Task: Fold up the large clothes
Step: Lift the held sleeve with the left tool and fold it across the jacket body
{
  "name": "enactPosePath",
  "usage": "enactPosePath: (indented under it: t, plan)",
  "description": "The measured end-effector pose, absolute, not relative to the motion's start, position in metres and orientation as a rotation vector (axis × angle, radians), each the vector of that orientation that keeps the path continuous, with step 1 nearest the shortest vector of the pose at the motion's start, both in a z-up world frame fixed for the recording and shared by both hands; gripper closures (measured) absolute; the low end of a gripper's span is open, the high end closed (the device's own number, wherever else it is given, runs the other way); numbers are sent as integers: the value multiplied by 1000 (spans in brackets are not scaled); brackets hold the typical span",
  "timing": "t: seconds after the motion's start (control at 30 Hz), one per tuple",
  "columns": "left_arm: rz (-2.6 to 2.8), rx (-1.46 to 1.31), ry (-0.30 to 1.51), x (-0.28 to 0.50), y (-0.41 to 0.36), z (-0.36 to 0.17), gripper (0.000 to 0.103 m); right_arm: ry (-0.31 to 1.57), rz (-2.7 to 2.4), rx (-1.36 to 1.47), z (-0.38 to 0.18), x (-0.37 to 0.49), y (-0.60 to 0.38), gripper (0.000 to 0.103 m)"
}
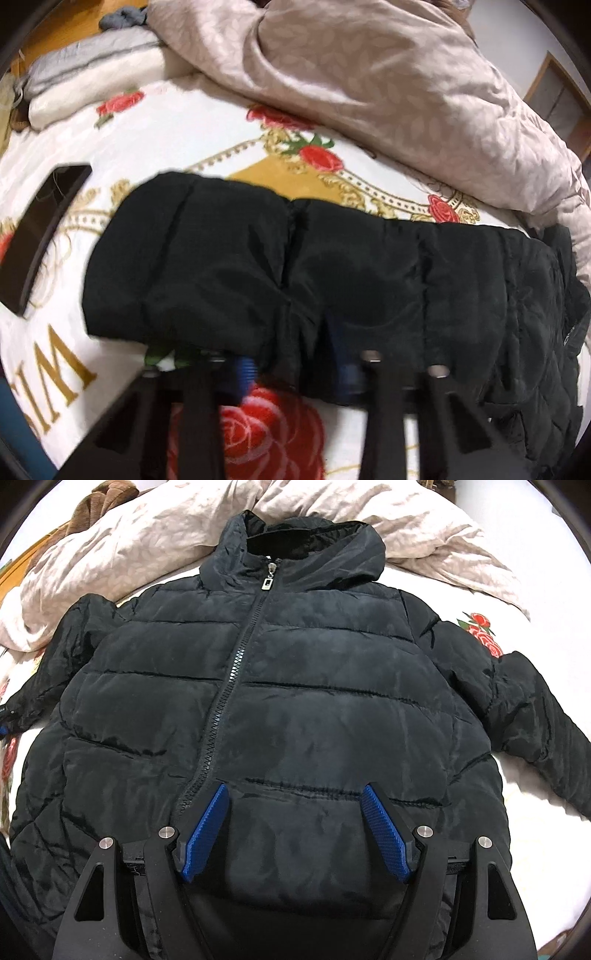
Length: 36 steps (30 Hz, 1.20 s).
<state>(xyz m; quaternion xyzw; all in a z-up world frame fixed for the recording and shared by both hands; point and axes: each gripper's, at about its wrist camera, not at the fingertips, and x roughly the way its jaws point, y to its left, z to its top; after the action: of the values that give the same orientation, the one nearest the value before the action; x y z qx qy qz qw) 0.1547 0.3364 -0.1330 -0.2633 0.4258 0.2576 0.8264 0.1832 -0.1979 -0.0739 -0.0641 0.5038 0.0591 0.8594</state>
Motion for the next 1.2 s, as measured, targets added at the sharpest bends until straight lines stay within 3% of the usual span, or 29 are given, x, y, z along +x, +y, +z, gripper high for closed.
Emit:
enactPosePath:
  t: [0.13, 0.53, 0.73, 0.97, 1.2]
  plan:
    - [521, -528, 867, 149, 327, -103, 88, 1048, 116, -123, -69, 178, -204, 28]
    - [232, -405, 675, 145, 241, 47, 91, 979, 118, -52, -36, 148, -230, 28]
    - [59, -323, 647, 163, 168, 95, 91, 937, 117, 6, -18, 130, -246, 28]
    - [-136, -281, 694, 196, 77, 95, 91, 908, 93, 69, -6, 119, -275, 28]
    - [-311, -261, 813, 243, -9, 43, 91, 936, 48, 106, -19, 119, -305, 28]
